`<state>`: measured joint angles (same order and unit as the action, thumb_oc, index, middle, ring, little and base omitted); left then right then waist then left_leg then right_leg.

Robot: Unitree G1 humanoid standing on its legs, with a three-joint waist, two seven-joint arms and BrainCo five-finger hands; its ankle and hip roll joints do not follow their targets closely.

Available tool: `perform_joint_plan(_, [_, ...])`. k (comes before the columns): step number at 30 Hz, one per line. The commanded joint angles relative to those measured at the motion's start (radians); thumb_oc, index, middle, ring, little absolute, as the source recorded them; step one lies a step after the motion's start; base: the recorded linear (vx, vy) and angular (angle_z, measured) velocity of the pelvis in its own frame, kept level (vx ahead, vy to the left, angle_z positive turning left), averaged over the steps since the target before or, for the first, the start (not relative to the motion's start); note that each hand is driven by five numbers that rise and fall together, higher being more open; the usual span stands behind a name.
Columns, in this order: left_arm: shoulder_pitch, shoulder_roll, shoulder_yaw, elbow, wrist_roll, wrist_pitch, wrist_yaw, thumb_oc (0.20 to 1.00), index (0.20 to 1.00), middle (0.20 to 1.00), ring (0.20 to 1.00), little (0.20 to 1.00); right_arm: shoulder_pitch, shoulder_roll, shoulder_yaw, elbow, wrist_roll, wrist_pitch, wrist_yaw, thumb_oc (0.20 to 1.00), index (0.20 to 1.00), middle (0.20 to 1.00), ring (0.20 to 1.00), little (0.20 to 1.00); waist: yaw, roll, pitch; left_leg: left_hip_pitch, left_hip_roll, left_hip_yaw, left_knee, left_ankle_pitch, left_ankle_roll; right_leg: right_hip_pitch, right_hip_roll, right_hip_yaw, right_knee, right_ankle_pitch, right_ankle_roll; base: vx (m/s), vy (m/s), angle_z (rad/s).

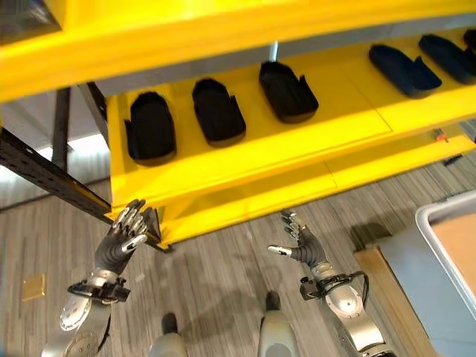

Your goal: Move parts from the plastic box to the shelf.

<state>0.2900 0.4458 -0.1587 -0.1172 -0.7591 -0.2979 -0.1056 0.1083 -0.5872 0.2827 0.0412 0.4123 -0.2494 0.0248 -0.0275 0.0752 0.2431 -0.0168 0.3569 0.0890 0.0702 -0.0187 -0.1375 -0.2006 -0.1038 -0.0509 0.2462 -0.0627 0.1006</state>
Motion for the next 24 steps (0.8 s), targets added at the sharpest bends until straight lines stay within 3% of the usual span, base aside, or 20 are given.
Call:
perform_joint_plan(1, [-0.065,0.051,-0.003,0.000,-0.038,-0.039,-0.054,1.000,1.000,1.000,1.000,1.000,0.020,0.000,-0.030,-0.054,0.001,-0.069,0.013,1.000,1.000,1.000,1.000,1.000,0.010,-0.039,-0.049,-0.104,0.002,-0.087,-0.044,0.340,-0.029,0.005,0.013,-0.050,0.089,-0.058,-0.029,0.00,-0.083,0.22])
perform_joint_plan(3, [-0.056,0.032,-0.003,0.013,-0.032,-0.042,-0.056,1.000,1.000,1.000,1.000,1.000,0.028,0.000,-0.045,-0.049,-0.013,-0.071,0.001,1.000,1.000,1.000,1.000,1.000,0.007,-0.039,-0.055,-0.114,-0.008,-0.052,-0.042,0.362,-0.022,0.040,0.010,-0.081,0.038,-0.049,-0.039,0.00,-0.088,0.30])
perform_joint_plan(5, [-0.050,0.012,-0.004,0.033,-0.038,-0.039,-0.066,1.000,1.000,1.000,1.000,1.000,0.030,0.004,-0.051,-0.035,-0.014,-0.068,-0.003,1.000,1.000,1.000,1.000,1.000,0.006,-0.050,-0.064,-0.112,-0.051,-0.029,-0.002,0.301,-0.003,0.074,-0.001,-0.095,-0.018,-0.025,-0.039,-0.01,-0.082,0.62])
perform_joint_plan(6, [-0.049,0.004,-0.004,0.041,-0.042,-0.037,-0.071,1.000,1.000,1.000,1.000,1.000,0.030,0.005,-0.055,-0.032,-0.012,-0.066,-0.003,1.000,1.000,1.000,1.000,1.000,0.008,-0.054,-0.068,-0.107,-0.086,-0.039,0.019,0.251,0.010,0.088,-0.005,-0.097,-0.045,-0.014,-0.033,-0.02,-0.082,0.30])
perform_joint_plan(7, [-0.039,0.002,0.003,0.044,-0.033,-0.033,-0.073,1.000,1.000,1.000,1.000,1.000,0.041,0.008,-0.064,-0.030,-0.011,-0.060,0.007,1.000,1.000,1.000,1.000,1.000,0.016,-0.063,-0.076,-0.102,-0.160,-0.096,0.068,0.188,0.023,0.103,-0.015,-0.091,-0.075,0.009,-0.029,-0.01,-0.072,0.04])
perform_joint_plan(8, [-0.034,-0.003,0.013,0.044,-0.018,-0.024,-0.070,1.000,1.000,1.000,1.000,1.000,0.050,0.019,-0.070,-0.017,-0.005,-0.051,0.023,1.000,1.000,1.000,1.000,1.000,0.011,-0.078,-0.095,-0.076,-0.232,-0.102,0.085,0.079,0.049,0.136,-0.028,-0.102,-0.122,0.033,-0.022,0.02,-0.035,-0.06])
perform_joint_plan(9, [-0.028,-0.002,0.018,0.041,-0.011,-0.023,-0.071,1.000,1.000,1.000,1.000,1.000,0.060,0.026,-0.077,-0.013,-0.001,-0.047,0.025,1.000,1.000,1.000,1.000,1.000,0.007,-0.077,-0.109,-0.072,-0.248,-0.096,0.076,0.075,0.056,0.140,-0.028,-0.110,-0.133,0.046,-0.018,0.04,0.040,0.08])
perform_joint_plan(13, [-0.037,-0.020,0.021,0.089,0.013,-0.011,-0.062,1.000,1.000,1.000,1.000,1.000,0.073,0.068,-0.077,0.001,0.015,-0.027,0.029,1.000,1.000,1.000,1.000,1.000,-0.012,-0.065,-0.169,0.001,-0.244,-0.063,-0.061,0.068,0.072,0.180,-0.043,-0.126,-0.192,0.074,0.004,0.07,0.155,0.40])
perform_joint_plan(24, [-0.074,-0.055,0.013,0.191,0.061,0.014,-0.001,1.000,1.000,1.000,1.000,1.000,-0.002,0.130,-0.006,0.030,0.044,0.008,0.034,1.000,1.000,1.000,1.000,1.000,0.005,-0.097,-0.207,0.067,-0.301,-0.031,-0.119,0.024,0.117,0.189,-0.104,-0.089,-0.211,0.128,0.059,0.02,0.097,-0.08])
